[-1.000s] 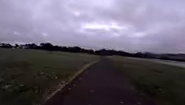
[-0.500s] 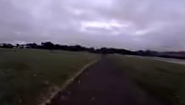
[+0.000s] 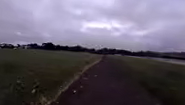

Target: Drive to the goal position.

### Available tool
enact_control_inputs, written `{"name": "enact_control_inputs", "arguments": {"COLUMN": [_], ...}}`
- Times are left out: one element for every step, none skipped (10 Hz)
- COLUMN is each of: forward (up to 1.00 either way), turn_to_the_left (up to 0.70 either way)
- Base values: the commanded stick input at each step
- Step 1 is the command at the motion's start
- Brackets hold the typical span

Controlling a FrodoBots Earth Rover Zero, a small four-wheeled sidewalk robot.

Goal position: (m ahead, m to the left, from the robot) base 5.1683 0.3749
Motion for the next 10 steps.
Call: {"name": "enact_control_inputs", "arguments": {"forward": [0.85,0.85,0.85,0.85,0.85,0.85,0.85,0.85,0.85,0.85], "turn_to_the_left": [-0.18,-0.01,0.0,0.0,0.0,0.0,0.0,0.0,0.0,0.0]}}
